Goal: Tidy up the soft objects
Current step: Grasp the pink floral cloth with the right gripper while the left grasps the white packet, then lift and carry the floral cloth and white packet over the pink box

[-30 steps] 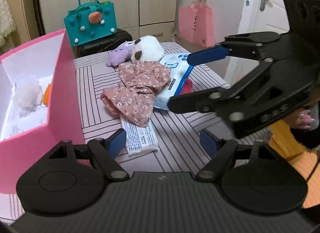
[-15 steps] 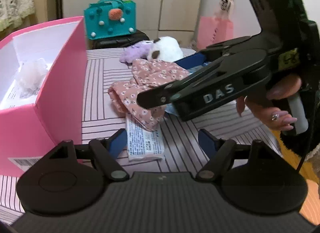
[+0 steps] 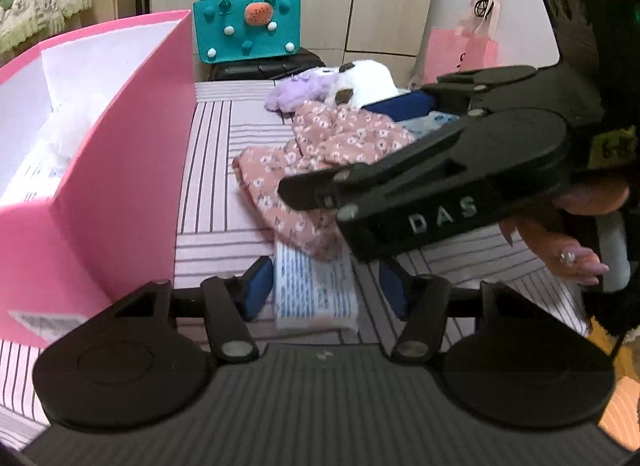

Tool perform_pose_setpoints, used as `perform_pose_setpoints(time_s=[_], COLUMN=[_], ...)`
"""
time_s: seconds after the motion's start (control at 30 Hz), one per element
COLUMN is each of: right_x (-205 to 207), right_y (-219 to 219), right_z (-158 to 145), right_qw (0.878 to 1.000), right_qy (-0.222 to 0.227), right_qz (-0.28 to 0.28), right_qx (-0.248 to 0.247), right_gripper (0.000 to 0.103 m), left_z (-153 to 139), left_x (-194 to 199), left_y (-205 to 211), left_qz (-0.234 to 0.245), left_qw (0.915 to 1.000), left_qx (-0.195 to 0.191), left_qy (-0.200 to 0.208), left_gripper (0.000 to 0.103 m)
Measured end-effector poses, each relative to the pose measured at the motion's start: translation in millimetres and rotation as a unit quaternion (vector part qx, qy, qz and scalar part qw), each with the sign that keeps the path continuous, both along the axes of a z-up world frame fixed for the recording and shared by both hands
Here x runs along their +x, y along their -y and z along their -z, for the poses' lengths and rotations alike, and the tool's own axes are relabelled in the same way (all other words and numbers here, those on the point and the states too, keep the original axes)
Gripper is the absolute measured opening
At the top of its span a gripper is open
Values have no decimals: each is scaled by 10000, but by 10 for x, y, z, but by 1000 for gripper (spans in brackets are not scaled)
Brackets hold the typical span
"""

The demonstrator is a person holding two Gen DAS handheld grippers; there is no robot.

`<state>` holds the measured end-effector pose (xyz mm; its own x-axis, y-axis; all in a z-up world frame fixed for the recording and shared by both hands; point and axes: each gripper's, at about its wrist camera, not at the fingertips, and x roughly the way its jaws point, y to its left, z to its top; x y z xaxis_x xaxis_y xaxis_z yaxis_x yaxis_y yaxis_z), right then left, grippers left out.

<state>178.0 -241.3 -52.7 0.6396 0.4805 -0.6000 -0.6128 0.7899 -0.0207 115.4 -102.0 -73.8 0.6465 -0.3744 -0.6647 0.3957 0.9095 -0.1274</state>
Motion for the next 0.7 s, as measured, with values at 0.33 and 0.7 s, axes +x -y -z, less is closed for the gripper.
perform_pose_setpoints(time_s=[0.33,0.7], right_x=[91,70], right_y=[113,73], right_z=[-30,46], right_qw=[9988,9976], right_qy=[-289,-473], right_qz=[393,491], right_qx=[38,87], right_gripper=[40,22], left_z=[33,59], left_x=[115,34], left_y=[4,-4], left_qz=[-166,-181], left_qw=[9999,9994], left_qx=[-1,133], left_qy=[5,276], left_gripper=[50,38])
